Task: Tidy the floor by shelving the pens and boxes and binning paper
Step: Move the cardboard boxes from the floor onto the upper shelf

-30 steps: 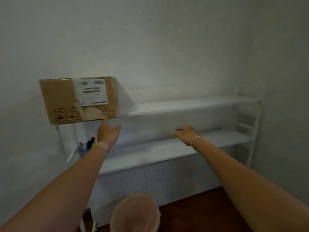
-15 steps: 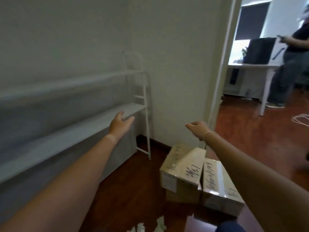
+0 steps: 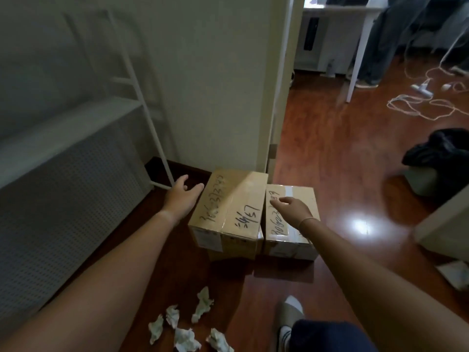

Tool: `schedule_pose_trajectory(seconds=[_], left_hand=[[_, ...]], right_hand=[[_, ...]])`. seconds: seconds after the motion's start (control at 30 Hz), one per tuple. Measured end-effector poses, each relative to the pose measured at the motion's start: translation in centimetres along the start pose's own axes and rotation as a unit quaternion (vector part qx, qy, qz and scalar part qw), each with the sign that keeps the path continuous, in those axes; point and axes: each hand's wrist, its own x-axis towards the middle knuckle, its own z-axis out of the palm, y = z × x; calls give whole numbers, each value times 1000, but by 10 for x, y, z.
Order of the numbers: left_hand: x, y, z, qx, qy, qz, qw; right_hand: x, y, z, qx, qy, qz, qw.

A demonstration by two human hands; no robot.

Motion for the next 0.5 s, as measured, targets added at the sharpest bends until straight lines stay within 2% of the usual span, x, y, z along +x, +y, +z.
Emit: schedule_pose_trajectory(seconds=[0.27, 0.5], left_hand=[[115, -76, 64, 45, -30, -64, 996], [187, -139, 84, 79, -35, -124, 989]], right_hand=[[103, 71, 78, 101, -28, 81, 991], [172, 101, 128, 196, -18, 129, 972]])
